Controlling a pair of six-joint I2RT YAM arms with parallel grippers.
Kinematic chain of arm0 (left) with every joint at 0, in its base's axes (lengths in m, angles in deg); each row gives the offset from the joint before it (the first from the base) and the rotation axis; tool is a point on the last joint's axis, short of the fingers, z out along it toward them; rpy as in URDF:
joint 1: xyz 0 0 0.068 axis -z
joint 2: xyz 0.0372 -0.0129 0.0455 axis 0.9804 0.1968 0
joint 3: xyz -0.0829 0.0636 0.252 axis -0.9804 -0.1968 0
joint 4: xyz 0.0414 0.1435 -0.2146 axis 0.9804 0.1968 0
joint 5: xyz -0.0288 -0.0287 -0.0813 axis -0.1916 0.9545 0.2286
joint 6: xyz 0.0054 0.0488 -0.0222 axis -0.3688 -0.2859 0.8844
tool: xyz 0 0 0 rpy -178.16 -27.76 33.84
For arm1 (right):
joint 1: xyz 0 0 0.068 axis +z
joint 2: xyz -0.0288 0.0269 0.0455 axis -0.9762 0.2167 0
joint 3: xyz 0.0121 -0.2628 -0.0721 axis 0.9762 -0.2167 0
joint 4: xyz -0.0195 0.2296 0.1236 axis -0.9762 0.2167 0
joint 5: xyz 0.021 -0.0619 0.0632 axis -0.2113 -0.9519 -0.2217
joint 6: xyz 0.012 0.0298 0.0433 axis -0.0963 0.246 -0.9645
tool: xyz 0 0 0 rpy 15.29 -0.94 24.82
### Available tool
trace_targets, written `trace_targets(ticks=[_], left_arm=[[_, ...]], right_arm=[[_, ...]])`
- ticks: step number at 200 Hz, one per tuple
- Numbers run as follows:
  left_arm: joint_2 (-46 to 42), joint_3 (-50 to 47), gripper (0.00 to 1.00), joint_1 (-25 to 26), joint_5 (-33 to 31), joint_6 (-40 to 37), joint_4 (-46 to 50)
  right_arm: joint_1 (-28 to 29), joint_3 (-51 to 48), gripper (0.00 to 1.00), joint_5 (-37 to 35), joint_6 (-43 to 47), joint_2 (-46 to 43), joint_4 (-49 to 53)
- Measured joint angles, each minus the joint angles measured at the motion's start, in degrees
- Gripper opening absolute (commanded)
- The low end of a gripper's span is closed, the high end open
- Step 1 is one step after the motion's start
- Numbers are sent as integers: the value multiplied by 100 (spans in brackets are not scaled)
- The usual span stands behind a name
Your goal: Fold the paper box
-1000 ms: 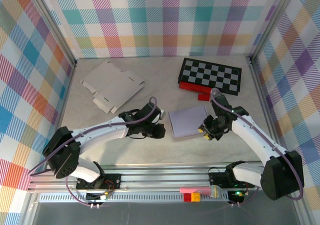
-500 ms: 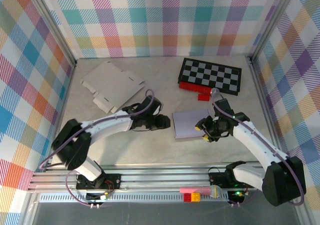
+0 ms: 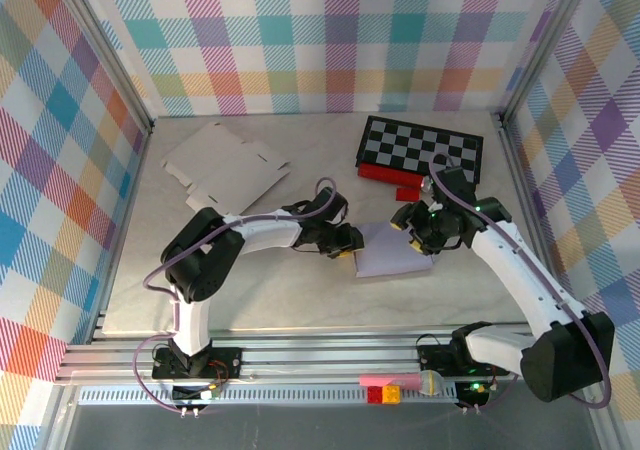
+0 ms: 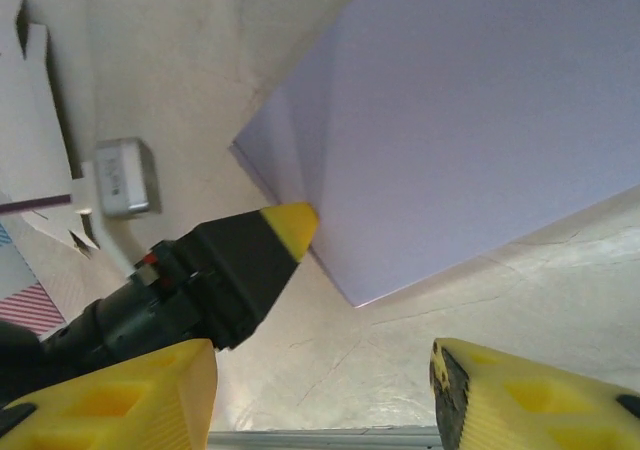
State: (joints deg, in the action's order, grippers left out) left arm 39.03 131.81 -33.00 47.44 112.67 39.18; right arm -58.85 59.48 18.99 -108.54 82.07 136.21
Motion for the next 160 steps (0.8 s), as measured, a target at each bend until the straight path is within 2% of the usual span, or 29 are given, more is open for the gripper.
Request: trace_targets(ticks=[36,67,106,133,160], left_arm=[[636,664,32,365,81,262,-404],[1174,1193,31,597,144,505,-883],[1609,1554,33,667,162,815,-1486],[1631,1604,41,667,83,870,-1458],[1486,1506,42,664,-57,798,-1281]], right_arm=[[0,721,58,-697,343,-267,647],[0,970,59,-1158,612,-531,949],[0,1145,61,-1342,885,-560,1193],[0,1152,64,-1357,1043,-564,1252],[0,1152,64,-1331,1174,-564,1231]])
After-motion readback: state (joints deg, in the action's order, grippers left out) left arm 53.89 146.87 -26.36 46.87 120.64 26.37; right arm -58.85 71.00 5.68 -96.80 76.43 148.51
